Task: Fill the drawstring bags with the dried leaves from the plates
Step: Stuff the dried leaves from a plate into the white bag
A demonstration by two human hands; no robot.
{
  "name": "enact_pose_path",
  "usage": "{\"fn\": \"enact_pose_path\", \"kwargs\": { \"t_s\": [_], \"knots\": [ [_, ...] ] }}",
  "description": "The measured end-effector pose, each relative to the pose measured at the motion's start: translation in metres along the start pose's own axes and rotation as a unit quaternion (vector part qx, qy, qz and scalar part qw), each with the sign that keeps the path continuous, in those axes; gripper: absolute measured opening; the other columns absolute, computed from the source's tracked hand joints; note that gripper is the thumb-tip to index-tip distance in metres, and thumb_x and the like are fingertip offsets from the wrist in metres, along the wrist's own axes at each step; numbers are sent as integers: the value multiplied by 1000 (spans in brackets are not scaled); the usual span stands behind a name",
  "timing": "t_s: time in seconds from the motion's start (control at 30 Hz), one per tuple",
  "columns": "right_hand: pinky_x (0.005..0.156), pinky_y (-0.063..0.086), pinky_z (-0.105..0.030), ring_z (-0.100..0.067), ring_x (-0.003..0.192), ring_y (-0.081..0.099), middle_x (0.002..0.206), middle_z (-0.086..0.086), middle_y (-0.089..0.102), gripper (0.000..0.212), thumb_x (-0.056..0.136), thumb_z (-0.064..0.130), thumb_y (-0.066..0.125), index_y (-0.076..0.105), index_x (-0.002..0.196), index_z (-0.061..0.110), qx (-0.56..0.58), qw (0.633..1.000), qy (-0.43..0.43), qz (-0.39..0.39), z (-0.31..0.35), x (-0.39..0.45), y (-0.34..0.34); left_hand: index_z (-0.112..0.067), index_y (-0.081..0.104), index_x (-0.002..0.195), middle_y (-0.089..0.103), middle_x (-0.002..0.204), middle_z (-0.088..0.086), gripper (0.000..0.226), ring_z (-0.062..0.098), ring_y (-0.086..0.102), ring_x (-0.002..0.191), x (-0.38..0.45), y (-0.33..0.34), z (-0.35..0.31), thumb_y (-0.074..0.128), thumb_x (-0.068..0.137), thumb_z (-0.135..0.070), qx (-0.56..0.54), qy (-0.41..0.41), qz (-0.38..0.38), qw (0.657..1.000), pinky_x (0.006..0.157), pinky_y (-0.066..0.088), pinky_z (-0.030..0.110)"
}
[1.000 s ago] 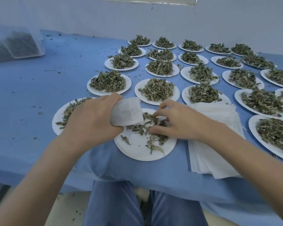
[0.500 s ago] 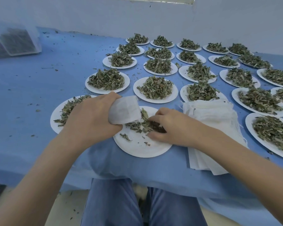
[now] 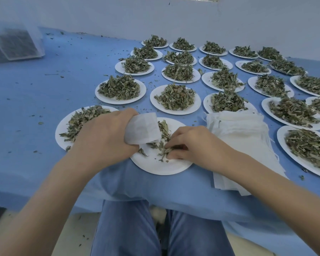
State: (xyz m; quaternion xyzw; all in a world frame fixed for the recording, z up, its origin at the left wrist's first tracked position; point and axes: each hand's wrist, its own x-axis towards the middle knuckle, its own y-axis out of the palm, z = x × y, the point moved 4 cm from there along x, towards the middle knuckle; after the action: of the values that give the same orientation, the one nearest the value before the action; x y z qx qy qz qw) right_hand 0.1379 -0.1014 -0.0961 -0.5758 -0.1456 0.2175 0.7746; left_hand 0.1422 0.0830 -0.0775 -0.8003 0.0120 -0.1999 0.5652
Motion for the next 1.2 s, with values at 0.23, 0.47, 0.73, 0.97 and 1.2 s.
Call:
{"fn": "enact_pose_path", "kwargs": {
  "t_s": [0.23, 0.47, 0.73, 0.97, 1.2],
  "knots": [
    [74, 36, -8, -1, 77, 55, 98, 0, 71, 19, 84, 21, 69, 74, 102, 17, 38, 997, -17, -64, 2, -3, -17, -32, 51, 103, 58, 90, -11, 41, 21, 55, 87, -3, 2, 0, 64, 65, -39, 20, -10, 28, 999, 67, 42, 32],
    [83, 42, -29, -16, 92, 60, 98, -6, 69, 21, 90, 27, 60, 75, 100, 15, -66, 988, -33, -134, 18, 6, -57, -31, 51, 107, 60, 95, -8, 42, 23, 57, 86, -2, 0, -3, 63, 68, -40, 54, -9, 9, 998, 62, 40, 30],
    [72, 46, -27, -11, 75, 60, 88, -3, 73, 17, 82, 12, 69, 76, 97, 16, 67, 971, -113, -200, 40, 8, -53, -26, 52, 100, 47, 71, -14, 44, 22, 51, 68, -2, 4, -11, 72, 62, -37, -5, 6, -36, 999, 55, 33, 30],
    [79, 37, -7, -10, 96, 59, 107, -4, 70, 24, 83, 8, 56, 73, 100, 5, 82, 959, -214, -165, 53, 18, -54, -40, 50, 94, 58, 73, -18, 41, -3, 53, 76, -8, -4, -2, 69, 58, -46, -149, -43, -71, 985, 59, 43, 21],
    [59, 36, -8, -11, 63, 55, 67, 0, 66, 21, 67, -2, 60, 76, 73, 10, 132, 944, -179, -242, 54, 22, -51, -36, 45, 75, 52, 65, -15, 28, 4, 50, 65, -6, -10, -19, 66, 59, -43, -151, -31, -46, 987, 53, 35, 24]
  ]
}}
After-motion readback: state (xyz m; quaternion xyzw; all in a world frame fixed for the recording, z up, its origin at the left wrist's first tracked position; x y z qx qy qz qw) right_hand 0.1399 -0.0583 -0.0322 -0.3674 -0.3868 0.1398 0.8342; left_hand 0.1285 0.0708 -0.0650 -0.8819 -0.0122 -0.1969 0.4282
